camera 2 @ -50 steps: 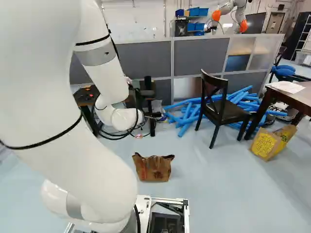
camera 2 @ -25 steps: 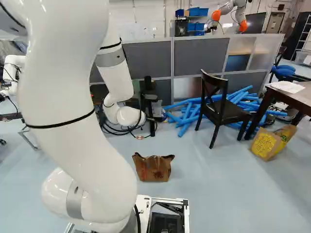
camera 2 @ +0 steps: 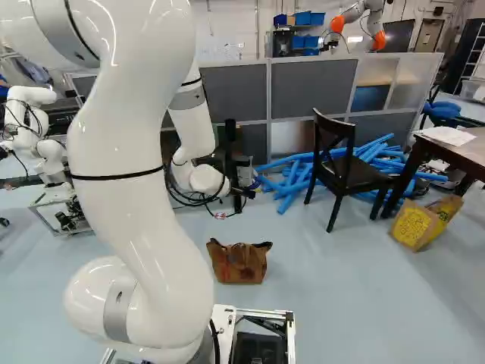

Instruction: Pick up the bag on the ground and place it on the table

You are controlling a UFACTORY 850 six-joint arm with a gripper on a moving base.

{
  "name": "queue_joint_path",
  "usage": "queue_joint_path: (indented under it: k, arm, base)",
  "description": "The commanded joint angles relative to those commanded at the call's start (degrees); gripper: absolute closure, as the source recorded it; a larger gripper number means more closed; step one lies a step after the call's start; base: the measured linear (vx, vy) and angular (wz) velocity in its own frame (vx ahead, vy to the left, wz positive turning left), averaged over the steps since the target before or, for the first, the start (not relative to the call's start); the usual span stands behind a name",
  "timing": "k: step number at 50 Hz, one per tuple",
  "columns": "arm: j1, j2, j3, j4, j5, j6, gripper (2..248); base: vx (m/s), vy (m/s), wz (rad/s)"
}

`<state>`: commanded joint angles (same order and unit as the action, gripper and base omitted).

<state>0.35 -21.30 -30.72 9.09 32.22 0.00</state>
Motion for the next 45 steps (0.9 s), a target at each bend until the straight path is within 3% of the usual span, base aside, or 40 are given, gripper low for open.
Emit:
queue_joint_path:
  k: [45]
  arm:
    - [0.76, -13.87, -10.34, 7.37, -9.26, 0.0, 3]
  base:
    - [0.0, 0.0, 0.0]
